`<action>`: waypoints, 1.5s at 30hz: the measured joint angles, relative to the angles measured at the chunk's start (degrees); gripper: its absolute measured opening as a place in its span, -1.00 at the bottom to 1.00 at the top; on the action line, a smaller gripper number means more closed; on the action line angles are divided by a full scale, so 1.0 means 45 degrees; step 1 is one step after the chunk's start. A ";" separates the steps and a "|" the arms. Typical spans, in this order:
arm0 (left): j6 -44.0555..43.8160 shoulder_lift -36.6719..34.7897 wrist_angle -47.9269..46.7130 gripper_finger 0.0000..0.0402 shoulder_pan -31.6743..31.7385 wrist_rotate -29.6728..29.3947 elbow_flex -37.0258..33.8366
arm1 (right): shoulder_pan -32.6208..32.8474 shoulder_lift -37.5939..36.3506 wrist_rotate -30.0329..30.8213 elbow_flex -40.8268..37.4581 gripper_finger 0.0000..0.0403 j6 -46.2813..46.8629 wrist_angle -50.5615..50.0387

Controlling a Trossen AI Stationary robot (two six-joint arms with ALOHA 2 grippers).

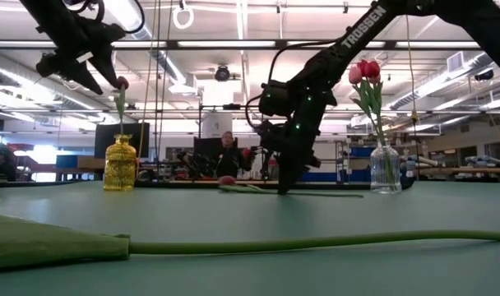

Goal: Sort flowers into vase by color
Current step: Put the dark red flower into the yellow vase

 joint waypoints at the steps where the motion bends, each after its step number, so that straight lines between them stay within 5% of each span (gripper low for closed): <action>1: -0.0018 0.0002 -0.0062 0.08 -0.0002 0.0252 0.0062 | -0.0046 -0.0065 -0.0146 -0.0012 -0.97 0.0147 0.0041; 8: 0.1694 -0.0092 0.0515 0.07 -0.0002 0.2270 0.0462 | 0.0197 -0.1479 -0.1526 -0.0089 -0.99 0.1904 0.1798; 14: 0.0681 -0.0083 0.2414 0.07 -0.0208 0.4115 0.0462 | 0.0704 -0.2886 -0.0812 -0.0092 -0.99 0.2964 0.4750; 22: 0.0108 0.0015 0.5861 0.07 -0.1009 0.4169 0.0462 | 0.1319 -0.4473 0.0420 -0.0054 -1.00 0.3064 0.7410; 31: 0.0363 0.1635 0.9294 0.07 -0.2309 0.4165 0.0462 | 0.2159 -0.4838 0.0073 -0.0049 -1.00 0.2857 0.9488; 45: 0.1213 0.3350 1.3258 0.07 -0.2921 0.4839 0.0457 | 0.3071 -0.4849 0.1195 -0.0044 -1.00 0.2465 1.0137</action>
